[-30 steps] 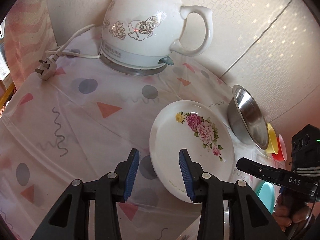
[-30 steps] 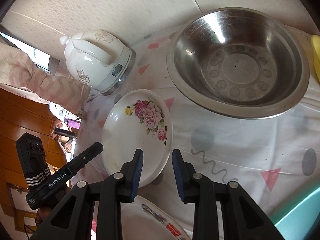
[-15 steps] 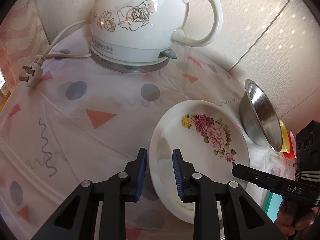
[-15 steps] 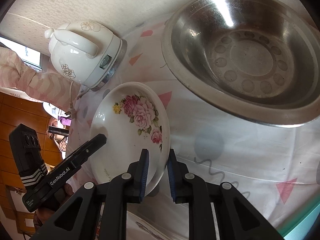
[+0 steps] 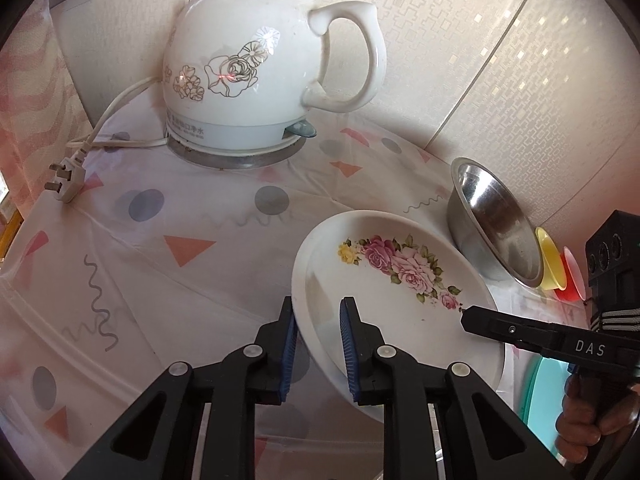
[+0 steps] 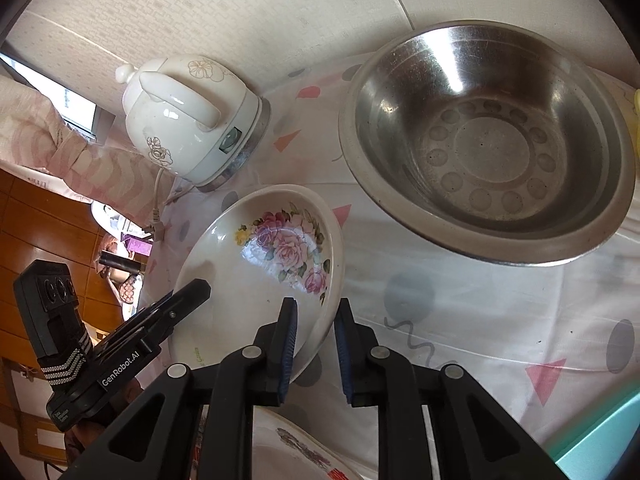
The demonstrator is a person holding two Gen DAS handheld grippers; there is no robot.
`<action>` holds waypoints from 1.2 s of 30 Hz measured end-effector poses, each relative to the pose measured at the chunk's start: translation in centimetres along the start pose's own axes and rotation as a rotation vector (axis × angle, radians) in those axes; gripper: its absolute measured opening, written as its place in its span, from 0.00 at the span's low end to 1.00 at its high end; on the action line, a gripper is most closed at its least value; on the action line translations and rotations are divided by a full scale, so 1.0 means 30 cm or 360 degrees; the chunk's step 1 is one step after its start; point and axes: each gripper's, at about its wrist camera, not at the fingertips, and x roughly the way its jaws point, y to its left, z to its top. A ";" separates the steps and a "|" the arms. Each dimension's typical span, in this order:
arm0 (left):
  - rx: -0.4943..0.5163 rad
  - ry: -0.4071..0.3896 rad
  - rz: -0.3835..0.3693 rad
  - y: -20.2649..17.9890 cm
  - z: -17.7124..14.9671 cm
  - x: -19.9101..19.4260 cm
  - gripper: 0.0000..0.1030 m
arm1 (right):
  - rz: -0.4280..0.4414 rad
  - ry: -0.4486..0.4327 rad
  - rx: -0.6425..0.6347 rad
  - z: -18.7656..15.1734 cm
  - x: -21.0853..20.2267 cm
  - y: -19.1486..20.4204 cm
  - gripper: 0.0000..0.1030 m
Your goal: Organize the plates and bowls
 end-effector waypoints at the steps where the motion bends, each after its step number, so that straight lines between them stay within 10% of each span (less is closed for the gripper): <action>1: 0.0001 -0.0008 -0.0009 -0.005 -0.005 -0.009 0.20 | 0.0005 -0.0007 0.0004 -0.004 -0.008 -0.001 0.18; 20: 0.0325 -0.0138 -0.0177 -0.288 -0.163 -0.213 0.21 | 0.0069 -0.0194 -0.0002 -0.218 -0.341 -0.097 0.18; 36: 0.0663 0.0014 -0.0373 -0.677 -0.378 -0.186 0.21 | -0.0103 -0.0316 0.0232 -0.493 -0.607 -0.383 0.20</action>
